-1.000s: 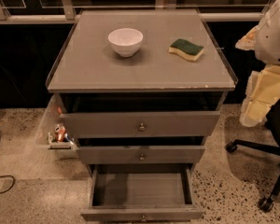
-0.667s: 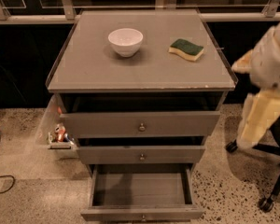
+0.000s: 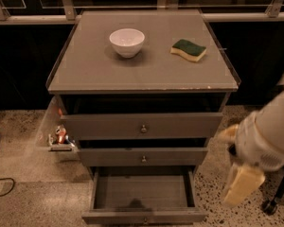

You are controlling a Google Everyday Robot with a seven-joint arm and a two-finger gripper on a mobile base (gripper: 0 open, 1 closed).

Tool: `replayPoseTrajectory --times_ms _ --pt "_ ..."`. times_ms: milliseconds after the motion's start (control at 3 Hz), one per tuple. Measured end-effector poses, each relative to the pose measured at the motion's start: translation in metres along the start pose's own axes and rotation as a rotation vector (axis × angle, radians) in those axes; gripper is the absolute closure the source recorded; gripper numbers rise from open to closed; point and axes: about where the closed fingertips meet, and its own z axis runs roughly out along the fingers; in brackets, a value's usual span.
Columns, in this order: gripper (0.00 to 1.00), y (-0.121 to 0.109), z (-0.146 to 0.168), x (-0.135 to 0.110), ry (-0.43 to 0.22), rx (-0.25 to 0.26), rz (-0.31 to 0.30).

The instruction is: Close bottom drawer

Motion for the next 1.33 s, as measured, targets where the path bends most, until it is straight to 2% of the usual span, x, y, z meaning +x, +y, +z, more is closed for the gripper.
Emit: replayPoseTrajectory --times_ms 333,667,1000,1333 --pt "0.39 0.029 0.064 0.011 -0.029 -0.03 -0.019" --pt "0.62 0.029 0.124 0.02 -0.012 -0.046 -0.02" --pt "0.85 0.026 0.126 0.021 -0.011 -0.032 -0.011" --pt "1.0 0.023 0.142 0.032 0.002 -0.038 0.011"
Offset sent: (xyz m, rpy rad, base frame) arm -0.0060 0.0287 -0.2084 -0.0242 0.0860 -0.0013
